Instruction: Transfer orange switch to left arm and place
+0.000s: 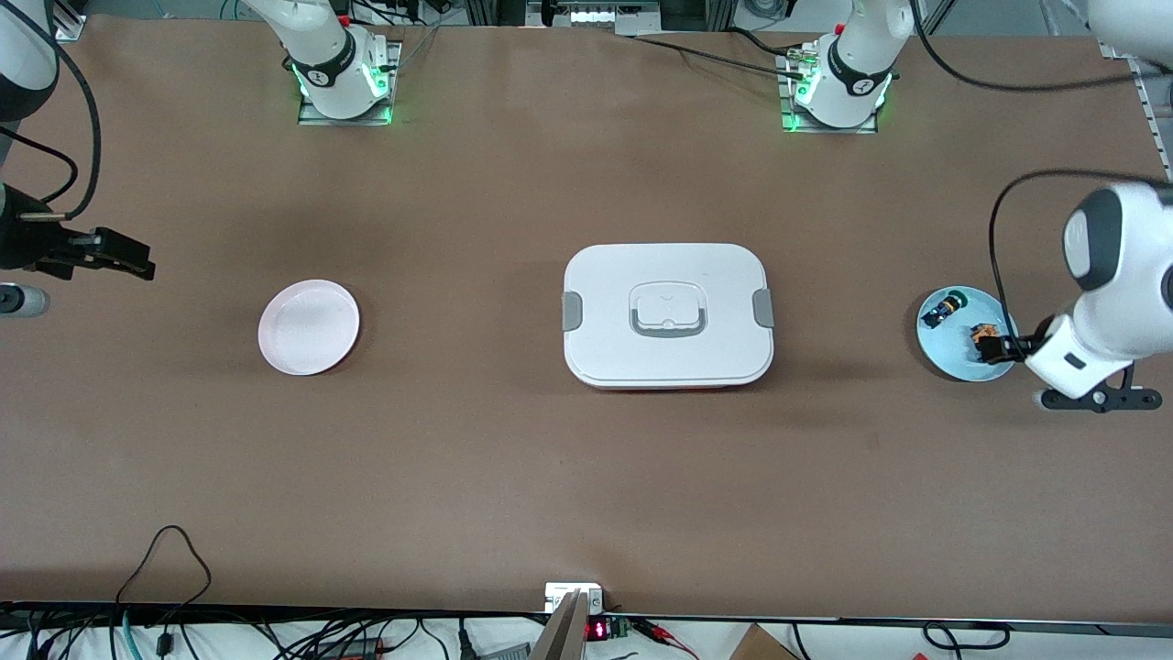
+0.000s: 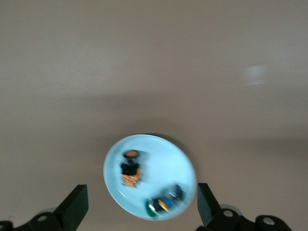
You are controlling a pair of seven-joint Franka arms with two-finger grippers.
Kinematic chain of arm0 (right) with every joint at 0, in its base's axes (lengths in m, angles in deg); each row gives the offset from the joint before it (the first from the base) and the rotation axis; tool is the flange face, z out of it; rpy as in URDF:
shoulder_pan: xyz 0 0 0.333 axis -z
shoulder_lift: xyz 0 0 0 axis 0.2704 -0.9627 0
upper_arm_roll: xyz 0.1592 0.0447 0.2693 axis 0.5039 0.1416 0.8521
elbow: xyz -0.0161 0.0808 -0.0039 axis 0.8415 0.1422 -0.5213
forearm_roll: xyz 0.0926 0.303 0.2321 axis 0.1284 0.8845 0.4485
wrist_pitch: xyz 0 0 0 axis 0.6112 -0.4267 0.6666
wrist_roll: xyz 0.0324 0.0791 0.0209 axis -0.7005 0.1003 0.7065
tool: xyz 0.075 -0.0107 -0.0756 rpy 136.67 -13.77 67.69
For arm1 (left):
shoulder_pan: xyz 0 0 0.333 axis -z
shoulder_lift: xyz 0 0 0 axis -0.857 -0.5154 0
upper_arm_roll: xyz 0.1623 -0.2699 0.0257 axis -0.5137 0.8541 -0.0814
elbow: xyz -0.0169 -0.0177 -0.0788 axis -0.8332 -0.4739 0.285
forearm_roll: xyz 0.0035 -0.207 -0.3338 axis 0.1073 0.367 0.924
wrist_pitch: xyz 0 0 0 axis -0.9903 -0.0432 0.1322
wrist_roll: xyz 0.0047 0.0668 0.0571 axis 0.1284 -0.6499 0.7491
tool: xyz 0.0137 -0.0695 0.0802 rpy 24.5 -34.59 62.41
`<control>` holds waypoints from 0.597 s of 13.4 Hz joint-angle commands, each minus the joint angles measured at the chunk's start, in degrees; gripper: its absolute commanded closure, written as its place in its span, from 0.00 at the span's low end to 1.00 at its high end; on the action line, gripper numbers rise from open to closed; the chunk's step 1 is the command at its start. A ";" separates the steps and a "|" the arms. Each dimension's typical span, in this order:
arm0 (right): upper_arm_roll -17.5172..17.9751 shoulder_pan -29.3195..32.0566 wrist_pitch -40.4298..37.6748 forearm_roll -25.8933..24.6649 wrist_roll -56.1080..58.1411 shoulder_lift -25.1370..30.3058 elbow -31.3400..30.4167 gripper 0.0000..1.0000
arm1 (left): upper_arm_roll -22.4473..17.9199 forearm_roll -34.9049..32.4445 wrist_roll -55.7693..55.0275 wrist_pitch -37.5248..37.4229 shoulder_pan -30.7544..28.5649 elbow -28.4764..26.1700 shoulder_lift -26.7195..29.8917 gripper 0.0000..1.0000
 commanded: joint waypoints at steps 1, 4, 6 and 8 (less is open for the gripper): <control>-0.03 0.22 5.21 -0.59 -0.68 6.91 -10.42 0.00 | -0.77 5.59 0.48 -4.78 3.35 -2.46 10.53 0.00; -0.29 0.48 7.61 0.28 -0.50 10.01 -14.67 0.00 | -0.85 11.04 0.39 -11.81 5.64 -2.46 17.48 0.00; -0.30 0.31 6.82 0.37 -0.50 10.54 -14.50 0.00 | -0.94 13.17 0.57 -14.98 5.56 -3.42 19.86 0.00; -0.21 0.22 5.94 0.46 -0.68 10.89 -14.06 0.00 | -0.94 13.78 0.31 -17.17 5.47 -4.05 21.28 0.00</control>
